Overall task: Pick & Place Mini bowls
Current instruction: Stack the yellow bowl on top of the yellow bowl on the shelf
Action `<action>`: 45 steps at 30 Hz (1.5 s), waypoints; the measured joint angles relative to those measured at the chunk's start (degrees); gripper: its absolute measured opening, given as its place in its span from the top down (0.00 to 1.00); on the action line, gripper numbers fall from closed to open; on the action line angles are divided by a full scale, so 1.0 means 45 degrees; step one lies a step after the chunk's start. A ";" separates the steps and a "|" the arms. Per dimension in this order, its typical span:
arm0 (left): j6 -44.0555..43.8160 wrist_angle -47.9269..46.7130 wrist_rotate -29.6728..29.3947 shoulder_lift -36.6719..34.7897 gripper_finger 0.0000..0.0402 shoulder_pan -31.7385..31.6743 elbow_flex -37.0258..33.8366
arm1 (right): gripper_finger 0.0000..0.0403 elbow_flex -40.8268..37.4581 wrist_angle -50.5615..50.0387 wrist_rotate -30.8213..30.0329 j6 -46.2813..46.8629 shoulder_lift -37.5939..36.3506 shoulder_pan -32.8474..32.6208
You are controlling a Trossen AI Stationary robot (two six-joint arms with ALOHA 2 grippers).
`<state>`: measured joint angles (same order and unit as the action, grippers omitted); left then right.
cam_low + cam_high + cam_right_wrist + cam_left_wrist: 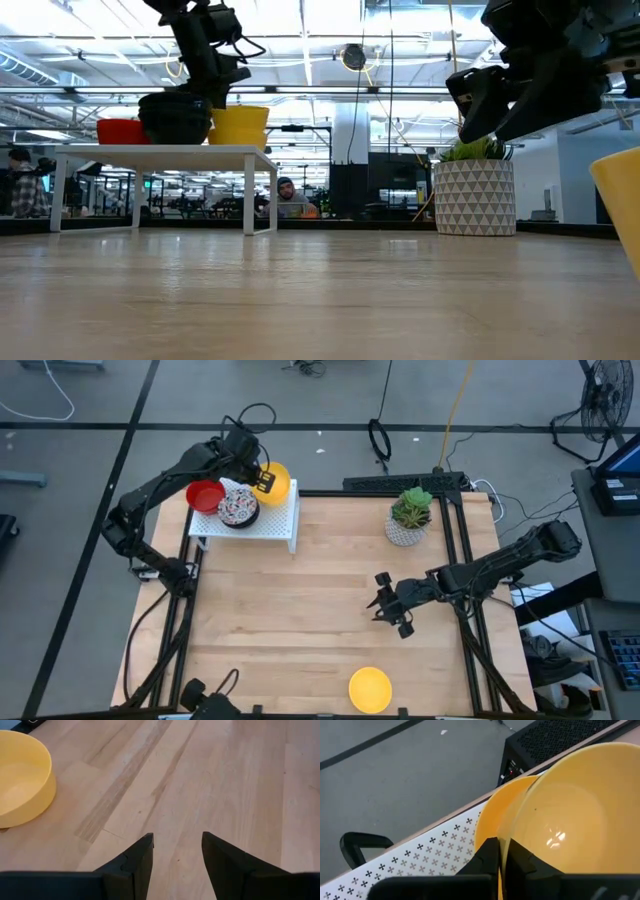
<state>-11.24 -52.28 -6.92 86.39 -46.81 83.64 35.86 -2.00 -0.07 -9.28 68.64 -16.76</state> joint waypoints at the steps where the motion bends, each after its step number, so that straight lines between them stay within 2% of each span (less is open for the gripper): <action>1: 0.0012 -0.0025 0.0000 0.0000 0.98 0.0000 0.0000 | 0.62 0.0000 0.0000 0.0008 0.0000 0.0000 -0.0003; 4: -0.0233 -0.0045 -0.0058 0.0000 0.95 0.0000 0.0000 | 0.62 0.0000 0.0000 0.0018 0.0007 0.0000 -0.0018; 15: -0.0433 -0.0055 -0.0785 -0.0012 0.68 0.0000 0.0000 | 0.61 0.0000 -0.0005 0.0023 0.0229 0.0000 -0.0018; 21: -0.0148 0.0665 -0.1404 -0.0483 0.57 -0.0039 0.0000 | 0.61 0.0000 -0.0001 0.0023 0.0237 0.0000 -0.0018; 24: -0.0160 0.1400 -0.1197 -0.1000 0.54 0.0033 0.0000 | 0.61 0.0000 0.0000 0.0027 0.0454 0.0000 -0.0018; 27: -0.0626 0.1916 -0.0155 -0.1528 0.54 0.0354 0.0000 | 0.61 0.0000 0.0000 0.0026 0.1194 0.0000 -0.0018; 30: -0.0950 0.1930 0.1108 -0.1833 0.54 0.1015 0.0009 | 0.61 0.0000 0.0000 0.0022 0.1899 0.0000 -0.0191; 34: -0.0933 0.1431 0.1404 -0.1797 0.54 0.2519 0.0010 | 0.61 0.0003 0.0105 0.0000 0.2562 0.0000 -0.0914; 40: -0.1363 0.1358 0.0569 -0.1588 0.54 0.5001 0.0010 | 0.61 0.0632 0.0087 -0.0368 0.4254 0.0518 -0.2371; 45: -0.2479 0.1397 -0.0186 -0.1603 0.54 0.6818 0.0010 | 0.61 0.1526 -0.0044 -0.0166 0.5249 0.1857 -0.3170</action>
<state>-22.40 -46.00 -7.76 79.18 -16.13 83.68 42.72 -2.20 -0.82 14.34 77.00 -31.03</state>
